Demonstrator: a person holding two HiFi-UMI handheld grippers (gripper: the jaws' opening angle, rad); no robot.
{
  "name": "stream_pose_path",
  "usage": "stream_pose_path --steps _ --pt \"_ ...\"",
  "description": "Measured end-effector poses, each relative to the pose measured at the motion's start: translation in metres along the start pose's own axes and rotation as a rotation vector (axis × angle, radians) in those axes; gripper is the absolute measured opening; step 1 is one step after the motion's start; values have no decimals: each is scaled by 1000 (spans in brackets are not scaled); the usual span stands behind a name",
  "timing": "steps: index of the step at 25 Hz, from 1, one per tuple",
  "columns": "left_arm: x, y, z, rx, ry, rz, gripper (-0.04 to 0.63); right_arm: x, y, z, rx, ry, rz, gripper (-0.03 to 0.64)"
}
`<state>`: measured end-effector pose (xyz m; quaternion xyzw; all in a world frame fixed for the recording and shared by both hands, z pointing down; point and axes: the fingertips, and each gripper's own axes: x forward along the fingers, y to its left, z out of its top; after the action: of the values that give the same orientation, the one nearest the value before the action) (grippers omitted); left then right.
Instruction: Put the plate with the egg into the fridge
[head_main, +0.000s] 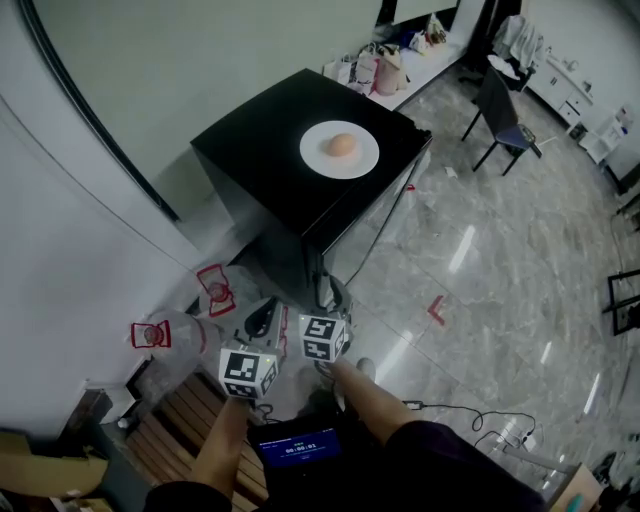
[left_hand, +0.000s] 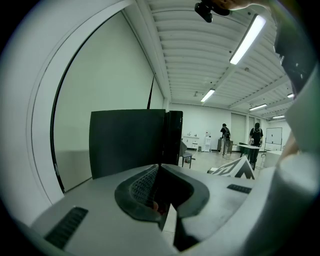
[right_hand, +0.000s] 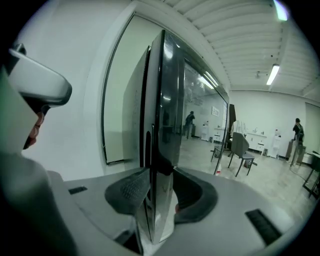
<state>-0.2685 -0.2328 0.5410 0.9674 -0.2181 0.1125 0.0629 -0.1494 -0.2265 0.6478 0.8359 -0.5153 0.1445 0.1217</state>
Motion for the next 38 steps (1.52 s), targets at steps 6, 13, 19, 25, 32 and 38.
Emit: stream_pose_path --steps 6,13,19,25,32,38 --pt "12 5 -5 -18 13 -16 21 2 2 1 -24 -10 -21 132" --pt "16 -7 -1 -4 7 -52 21 -1 3 0 26 13 -51 107" --pt "24 -14 5 30 -7 -103 21 0 5 -1 5 28 12 106" --pt "28 -34 31 89 -42 -197 21 -7 2 -1 16 36 66 100" --pt "35 -24 40 87 -62 -196 21 -48 -40 -16 78 -5 -18 72" --pt "54 -80 38 115 -59 -332 21 -80 -83 -33 100 27 18 65"
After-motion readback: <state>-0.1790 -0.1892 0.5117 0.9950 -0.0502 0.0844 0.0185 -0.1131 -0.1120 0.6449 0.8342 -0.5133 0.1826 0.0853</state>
